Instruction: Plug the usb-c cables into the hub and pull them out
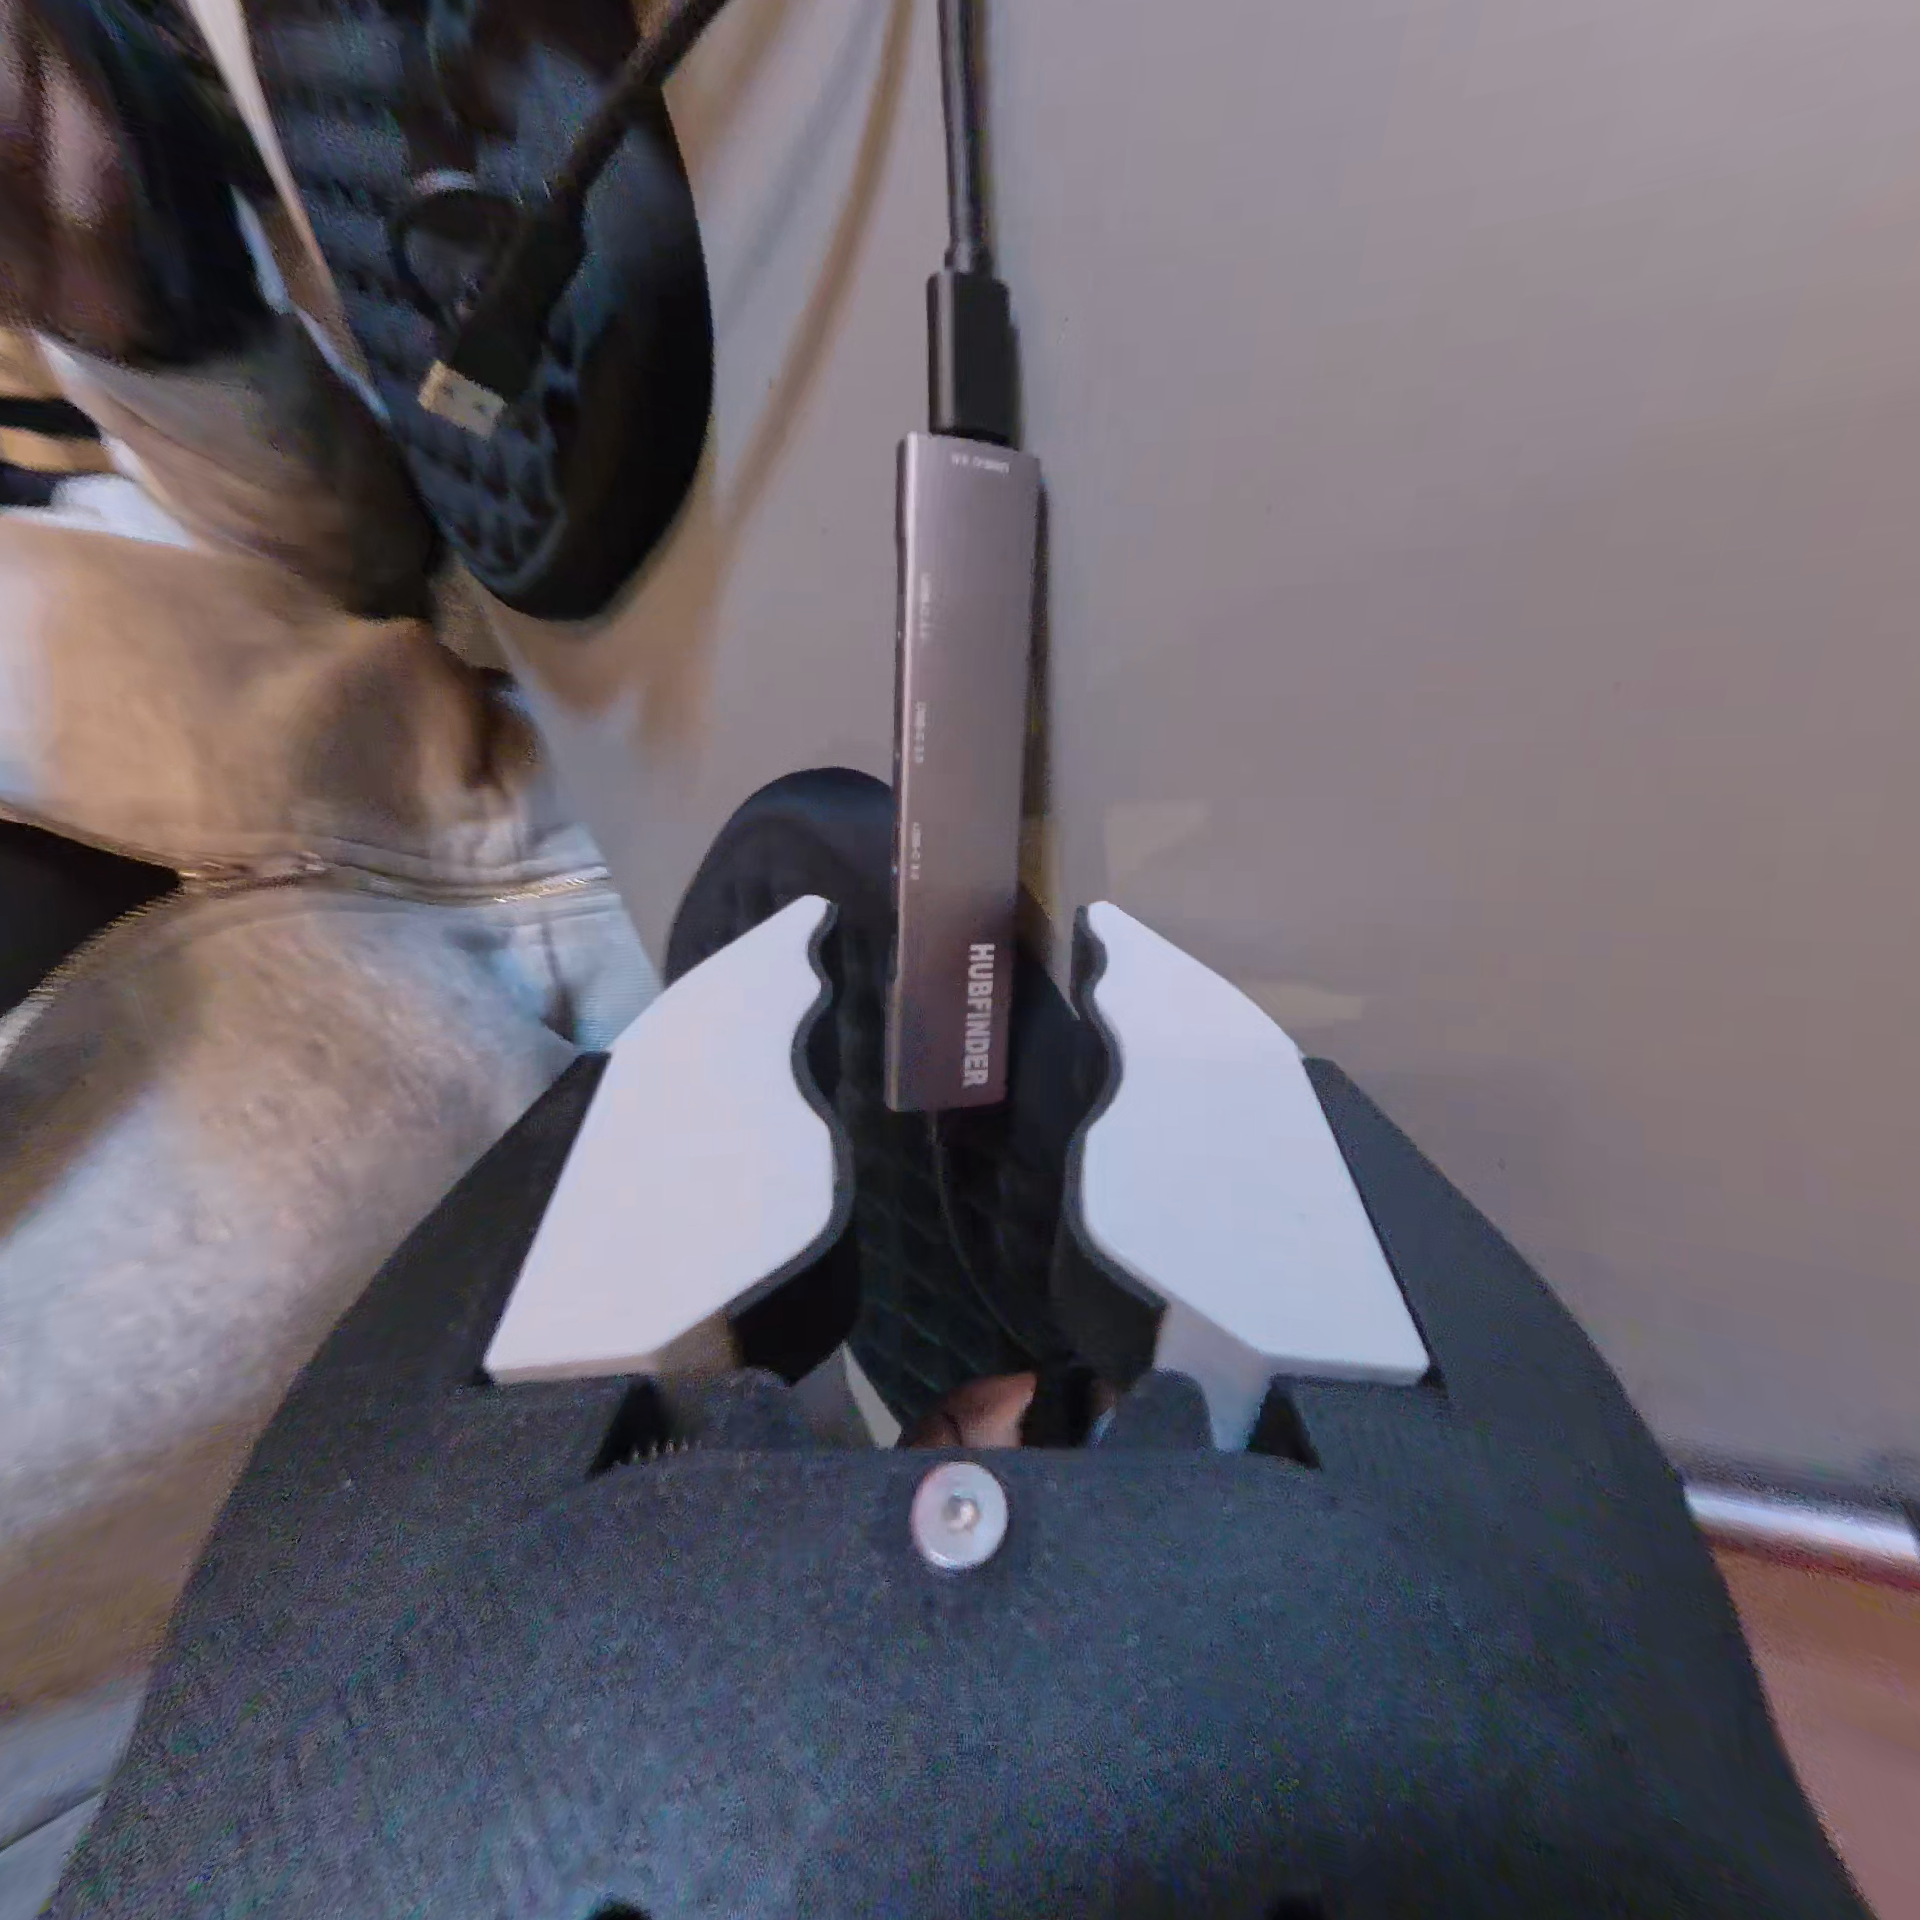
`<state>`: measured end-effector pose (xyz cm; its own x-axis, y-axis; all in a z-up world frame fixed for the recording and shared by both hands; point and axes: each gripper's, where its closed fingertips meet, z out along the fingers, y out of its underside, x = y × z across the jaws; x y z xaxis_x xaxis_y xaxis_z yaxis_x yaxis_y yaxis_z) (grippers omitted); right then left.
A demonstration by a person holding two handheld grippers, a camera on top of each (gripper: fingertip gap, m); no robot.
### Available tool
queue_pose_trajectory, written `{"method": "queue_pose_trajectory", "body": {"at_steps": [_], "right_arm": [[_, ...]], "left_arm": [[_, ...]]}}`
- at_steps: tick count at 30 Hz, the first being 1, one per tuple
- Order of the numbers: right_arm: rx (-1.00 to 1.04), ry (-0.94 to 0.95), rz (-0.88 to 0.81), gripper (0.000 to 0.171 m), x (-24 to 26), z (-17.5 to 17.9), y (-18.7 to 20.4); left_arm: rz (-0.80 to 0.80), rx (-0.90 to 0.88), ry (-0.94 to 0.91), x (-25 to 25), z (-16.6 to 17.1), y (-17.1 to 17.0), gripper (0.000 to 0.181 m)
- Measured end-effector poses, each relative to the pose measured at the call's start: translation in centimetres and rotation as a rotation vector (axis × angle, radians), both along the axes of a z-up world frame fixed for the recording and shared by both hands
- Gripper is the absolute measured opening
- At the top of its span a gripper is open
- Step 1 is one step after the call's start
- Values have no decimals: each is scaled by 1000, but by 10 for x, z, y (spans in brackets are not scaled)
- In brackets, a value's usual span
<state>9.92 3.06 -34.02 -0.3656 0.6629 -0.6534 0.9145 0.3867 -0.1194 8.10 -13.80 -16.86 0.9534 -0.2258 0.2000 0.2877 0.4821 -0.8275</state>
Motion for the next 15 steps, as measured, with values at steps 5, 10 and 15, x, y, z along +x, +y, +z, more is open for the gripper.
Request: {"method": "queue_pose_trajectory", "body": {"at_steps": [5,10,15], "right_arm": [[-130,-66,-38,23,1,-2,-13],[220,341,-26,23,-3,8,3],[566,634,-24,23,28,21,11]], "left_arm": [[-10,-3,-7,0,-2,1,11],[29,-2,1,-5,-1,-3,11],[25,5,-22,-5,-1,-1,11]]}}
